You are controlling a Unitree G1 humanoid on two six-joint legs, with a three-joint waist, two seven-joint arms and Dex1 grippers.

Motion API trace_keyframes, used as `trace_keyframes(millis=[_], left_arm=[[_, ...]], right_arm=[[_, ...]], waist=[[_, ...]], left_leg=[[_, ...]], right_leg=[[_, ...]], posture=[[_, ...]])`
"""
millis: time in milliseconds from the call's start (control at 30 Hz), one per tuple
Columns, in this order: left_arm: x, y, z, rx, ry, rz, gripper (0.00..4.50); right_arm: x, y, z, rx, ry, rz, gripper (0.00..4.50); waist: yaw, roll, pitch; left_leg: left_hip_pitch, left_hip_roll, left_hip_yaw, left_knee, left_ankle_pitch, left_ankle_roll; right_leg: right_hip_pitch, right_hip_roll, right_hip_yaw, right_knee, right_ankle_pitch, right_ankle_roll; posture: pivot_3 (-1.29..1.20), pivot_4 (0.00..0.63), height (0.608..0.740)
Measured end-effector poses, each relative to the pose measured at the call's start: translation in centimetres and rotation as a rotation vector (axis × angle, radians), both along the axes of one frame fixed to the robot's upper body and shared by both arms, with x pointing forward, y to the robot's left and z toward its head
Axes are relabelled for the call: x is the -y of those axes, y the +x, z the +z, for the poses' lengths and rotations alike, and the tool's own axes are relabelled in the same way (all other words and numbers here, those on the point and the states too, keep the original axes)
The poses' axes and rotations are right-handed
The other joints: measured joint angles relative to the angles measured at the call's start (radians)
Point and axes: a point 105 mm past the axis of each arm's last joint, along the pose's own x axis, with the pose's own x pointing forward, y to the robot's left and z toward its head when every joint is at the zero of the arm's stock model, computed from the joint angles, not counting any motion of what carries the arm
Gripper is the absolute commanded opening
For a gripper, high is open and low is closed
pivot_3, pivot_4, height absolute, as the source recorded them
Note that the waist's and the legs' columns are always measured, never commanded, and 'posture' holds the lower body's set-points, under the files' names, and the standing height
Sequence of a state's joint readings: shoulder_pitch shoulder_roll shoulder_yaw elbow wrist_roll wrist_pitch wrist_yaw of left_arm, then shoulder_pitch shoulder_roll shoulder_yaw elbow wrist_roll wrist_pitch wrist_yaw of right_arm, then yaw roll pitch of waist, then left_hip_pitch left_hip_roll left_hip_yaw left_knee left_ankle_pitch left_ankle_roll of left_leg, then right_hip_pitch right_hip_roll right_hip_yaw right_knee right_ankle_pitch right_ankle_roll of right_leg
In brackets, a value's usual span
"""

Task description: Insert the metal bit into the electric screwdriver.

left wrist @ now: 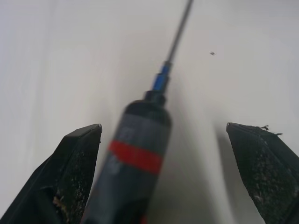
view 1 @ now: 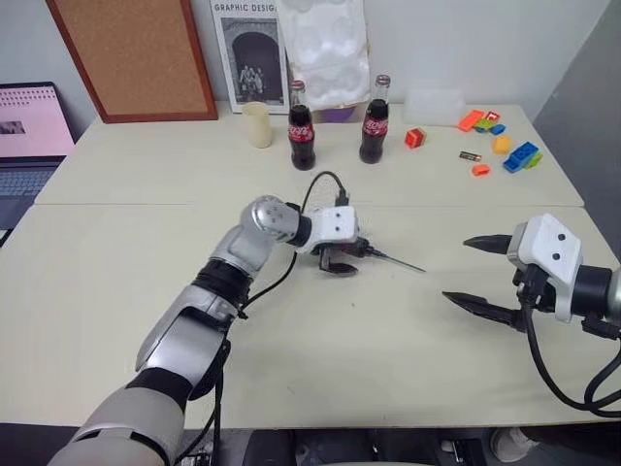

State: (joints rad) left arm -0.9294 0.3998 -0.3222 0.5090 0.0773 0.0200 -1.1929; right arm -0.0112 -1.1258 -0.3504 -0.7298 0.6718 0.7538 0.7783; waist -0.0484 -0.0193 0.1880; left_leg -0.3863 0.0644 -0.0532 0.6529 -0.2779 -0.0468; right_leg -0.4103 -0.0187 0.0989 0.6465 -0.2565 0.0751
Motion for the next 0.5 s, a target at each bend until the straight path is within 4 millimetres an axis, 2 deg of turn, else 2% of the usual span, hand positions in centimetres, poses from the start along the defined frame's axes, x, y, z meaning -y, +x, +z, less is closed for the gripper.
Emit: trace_keyframes(millis=[100, 167, 233, 333, 500], left_arm=[[-4.4, -0.8, 2.6, 0.035, -0.044, 0.064, 4.45], [-7.4, -1.7, 2.3, 0.009, -0.035, 0.125, 4.45], [-9.8, -3.6, 1.2, -0.056, -0.038, 0.18, 4.45], [-12.2, -5.7, 0.0, -0.143, -0.027, 0.25, 4.45], [-14.7, -7.0, 0.5, -0.16, -0.036, 0.34, 4.45]], right_arm=[[0.3, 0.2, -0.1, 0.01, 0.007, -0.004, 4.5], [0.8, 0.3, -0.3, 0.01, 0.014, -0.011, 4.5], [1.3, 0.5, -0.1, 0.028, 0.013, -0.013, 4.5], [1.9, 0.8, 0.0, 0.032, 0.011, -0.01, 4.5], [2.7, 1.0, 0.0, 0.019, 0.006, -0.003, 4.5]], waist=[[-0.006, 0.001, 0.0], [-0.006, 0.001, 0.0], [-0.003, 0.001, 0.0], [0.005, 0.0, 0.0], [0.022, -0.001, 0.001]], left_leg=[[0.002, 0.0, 0.001, -0.002, 0.0, 0.0], [0.004, 0.0, 0.001, -0.004, 0.0, 0.0], [0.004, 0.0, 0.0, -0.004, 0.0, 0.0], [0.003, 0.001, 0.0, -0.004, 0.0, -0.001], [0.004, 0.0, 0.001, -0.004, 0.0, -0.001]], right_leg=[[0.0, 0.0, 0.001, 0.0, 0.0, 0.0], [0.002, 0.0, 0.0, 0.001, 0.0, 0.0], [0.002, -0.001, -0.001, 0.0, -0.001, 0.0], [0.002, -0.001, -0.002, 0.001, -0.001, -0.001], [0.002, -0.002, -0.002, 0.001, -0.001, 0.0]], posture=[[0.0, 0.15, 0.74], [0.0, 0.15, 0.74], [0.0, 0.15, 0.74], [0.0, 0.15, 0.74], [0.0, 0.15, 0.74]])
